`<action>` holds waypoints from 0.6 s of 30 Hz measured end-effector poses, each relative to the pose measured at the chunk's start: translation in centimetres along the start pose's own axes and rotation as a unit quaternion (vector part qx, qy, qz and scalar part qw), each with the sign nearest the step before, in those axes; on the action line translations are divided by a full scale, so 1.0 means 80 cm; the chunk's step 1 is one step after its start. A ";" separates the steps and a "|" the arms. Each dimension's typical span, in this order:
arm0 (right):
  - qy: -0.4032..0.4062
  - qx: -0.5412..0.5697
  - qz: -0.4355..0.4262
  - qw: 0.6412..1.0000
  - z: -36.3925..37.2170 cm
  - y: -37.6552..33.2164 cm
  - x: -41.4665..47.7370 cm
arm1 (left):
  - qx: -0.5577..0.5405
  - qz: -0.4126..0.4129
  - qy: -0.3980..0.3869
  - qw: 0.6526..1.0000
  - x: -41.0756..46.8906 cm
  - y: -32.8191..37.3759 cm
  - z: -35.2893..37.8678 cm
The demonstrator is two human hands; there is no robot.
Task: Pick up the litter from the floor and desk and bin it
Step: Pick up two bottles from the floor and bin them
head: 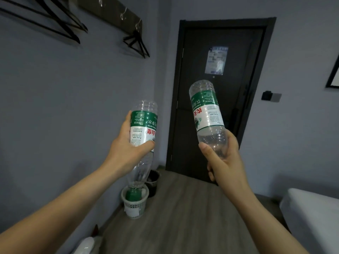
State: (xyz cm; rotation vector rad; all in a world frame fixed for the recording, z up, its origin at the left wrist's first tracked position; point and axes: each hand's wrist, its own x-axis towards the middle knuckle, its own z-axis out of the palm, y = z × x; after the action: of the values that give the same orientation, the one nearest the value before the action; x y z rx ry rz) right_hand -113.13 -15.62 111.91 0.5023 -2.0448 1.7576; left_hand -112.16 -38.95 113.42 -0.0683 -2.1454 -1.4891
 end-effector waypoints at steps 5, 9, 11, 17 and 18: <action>-0.018 -0.019 0.033 0.999 0.048 0.080 0.107 | 0.009 -0.034 -0.010 0.999 0.124 -0.087 0.015; -0.028 -0.023 0.077 0.996 0.071 0.154 0.178 | 0.027 -0.065 -0.025 0.997 0.203 -0.149 0.047; -0.032 -0.023 0.101 0.994 0.076 0.191 0.212 | 0.036 -0.072 -0.034 0.996 0.238 -0.177 0.069; -0.043 -0.025 0.126 0.991 0.083 0.313 0.329 | 0.086 -0.093 -0.036 0.991 0.346 -0.253 0.145; -0.047 -0.020 0.127 0.991 0.083 0.334 0.350 | 0.094 -0.098 -0.033 0.990 0.363 -0.265 0.158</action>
State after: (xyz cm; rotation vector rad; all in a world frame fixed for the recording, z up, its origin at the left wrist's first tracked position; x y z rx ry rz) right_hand -151.17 -18.65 102.85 0.3295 -2.2907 1.8624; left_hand -149.01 -43.27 104.80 0.1678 -2.3941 -1.3980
